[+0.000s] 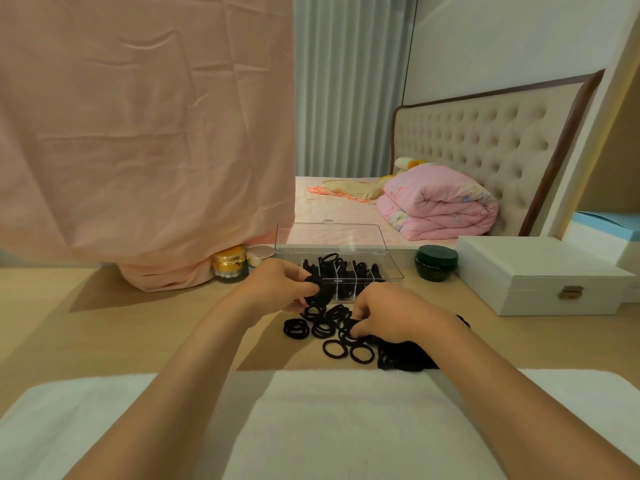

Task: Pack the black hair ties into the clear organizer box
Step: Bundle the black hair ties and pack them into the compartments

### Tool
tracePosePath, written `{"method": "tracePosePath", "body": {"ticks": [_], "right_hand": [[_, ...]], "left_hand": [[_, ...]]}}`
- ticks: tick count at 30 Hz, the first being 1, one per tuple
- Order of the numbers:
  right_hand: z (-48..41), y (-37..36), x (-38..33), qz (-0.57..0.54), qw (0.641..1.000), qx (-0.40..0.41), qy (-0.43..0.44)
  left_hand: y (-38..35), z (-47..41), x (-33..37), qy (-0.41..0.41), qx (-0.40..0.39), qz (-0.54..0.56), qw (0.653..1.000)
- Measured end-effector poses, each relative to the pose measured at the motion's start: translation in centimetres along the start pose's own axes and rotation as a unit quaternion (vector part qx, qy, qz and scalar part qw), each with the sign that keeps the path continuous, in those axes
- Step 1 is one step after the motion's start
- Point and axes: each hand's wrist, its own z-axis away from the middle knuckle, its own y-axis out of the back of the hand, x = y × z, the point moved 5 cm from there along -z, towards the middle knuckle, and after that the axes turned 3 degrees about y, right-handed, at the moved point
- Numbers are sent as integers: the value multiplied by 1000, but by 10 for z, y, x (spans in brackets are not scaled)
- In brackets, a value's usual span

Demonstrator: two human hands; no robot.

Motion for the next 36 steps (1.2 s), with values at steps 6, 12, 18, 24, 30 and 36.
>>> {"method": "tracePosePath", "body": {"ticks": [6,12,18,24,30,36], "right_hand": [[16,32,6,-212,976,37,37],[19,31,9,-383,923,26,38],[18,34,1,-560,828,18,35],[18,34,6,-523,847,88,-15],[18,33,6,-532,837,117,-51],[21,46,15,-492,857,145,-52]], "left_hand": [[-7,1,0,-6,-1,-20,1000],[-14,1,-2,10,12,4,1000],[-30,3,0,46,-74,134,987],[-37,10,8,67,-166,267,947],[-35,7,1,80,-140,230,960],[-28,0,-6,91,-51,193,976]]}}
